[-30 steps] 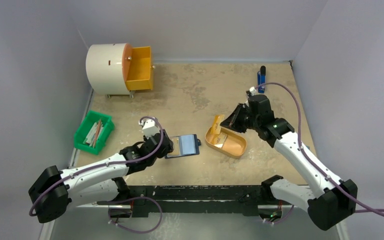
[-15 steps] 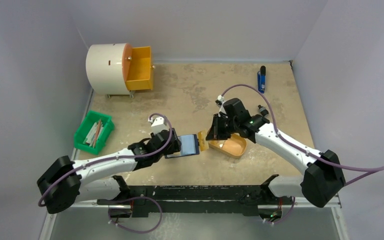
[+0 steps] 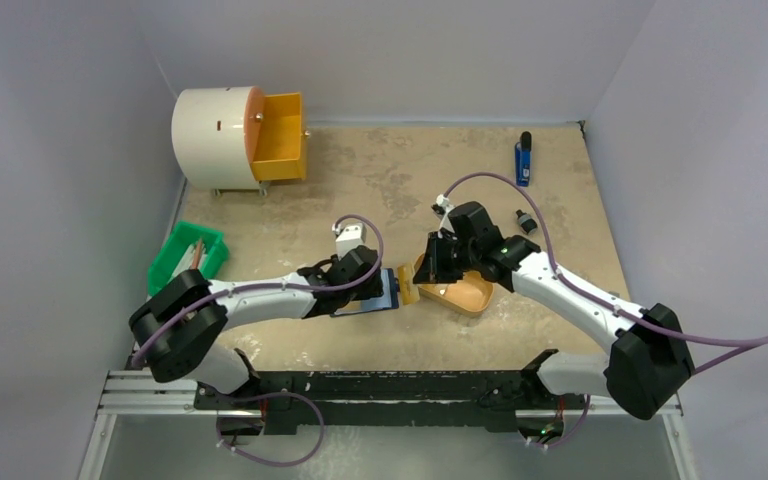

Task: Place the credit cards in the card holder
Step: Turn over the card slot in the card holder.

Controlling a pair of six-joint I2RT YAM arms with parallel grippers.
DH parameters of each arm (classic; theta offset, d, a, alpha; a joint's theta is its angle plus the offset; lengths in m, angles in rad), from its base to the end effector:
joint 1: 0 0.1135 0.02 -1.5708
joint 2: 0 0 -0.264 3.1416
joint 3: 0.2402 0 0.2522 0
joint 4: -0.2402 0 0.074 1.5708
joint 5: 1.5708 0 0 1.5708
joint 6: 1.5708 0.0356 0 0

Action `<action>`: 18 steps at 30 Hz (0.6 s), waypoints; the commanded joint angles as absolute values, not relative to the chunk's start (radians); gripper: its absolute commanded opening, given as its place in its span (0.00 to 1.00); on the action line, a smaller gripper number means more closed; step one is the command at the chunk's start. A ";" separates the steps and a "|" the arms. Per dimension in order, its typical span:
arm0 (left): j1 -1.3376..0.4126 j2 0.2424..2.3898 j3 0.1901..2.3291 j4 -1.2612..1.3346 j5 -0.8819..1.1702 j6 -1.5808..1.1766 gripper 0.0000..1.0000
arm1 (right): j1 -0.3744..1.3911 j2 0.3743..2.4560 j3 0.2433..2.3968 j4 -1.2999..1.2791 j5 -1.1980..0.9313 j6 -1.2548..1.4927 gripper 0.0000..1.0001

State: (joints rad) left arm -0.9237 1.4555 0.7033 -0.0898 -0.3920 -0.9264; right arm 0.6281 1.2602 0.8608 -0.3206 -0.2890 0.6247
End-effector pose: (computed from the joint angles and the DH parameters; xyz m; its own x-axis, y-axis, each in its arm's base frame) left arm 0.1801 -0.2157 0.1724 -0.7370 -0.2502 -0.6279 -0.0087 0.9324 -0.3612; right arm 0.2122 0.1666 0.2536 -0.8636 0.0657 -0.4999 -0.2854 0.7536 0.5921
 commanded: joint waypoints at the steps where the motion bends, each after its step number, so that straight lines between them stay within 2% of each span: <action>1: -0.927 1.509 0.746 -0.067 -0.390 -0.900 0.51 | 0.629 1.239 0.856 -0.268 -0.331 0.620 0.00; 8: -0.927 1.560 0.737 -0.068 -0.406 -0.908 0.42 | 0.628 1.236 0.844 -0.251 -0.342 0.628 0.00; 18: -0.927 1.554 0.714 -0.085 -0.437 -0.923 0.10 | 0.640 1.256 0.826 -0.215 -0.379 0.632 0.00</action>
State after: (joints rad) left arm -0.9237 1.5524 0.7174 -0.0750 -0.4168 -0.9234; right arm 0.6327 1.2602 0.8402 -0.2646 -0.3416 0.6285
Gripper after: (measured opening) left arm 0.152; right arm 0.004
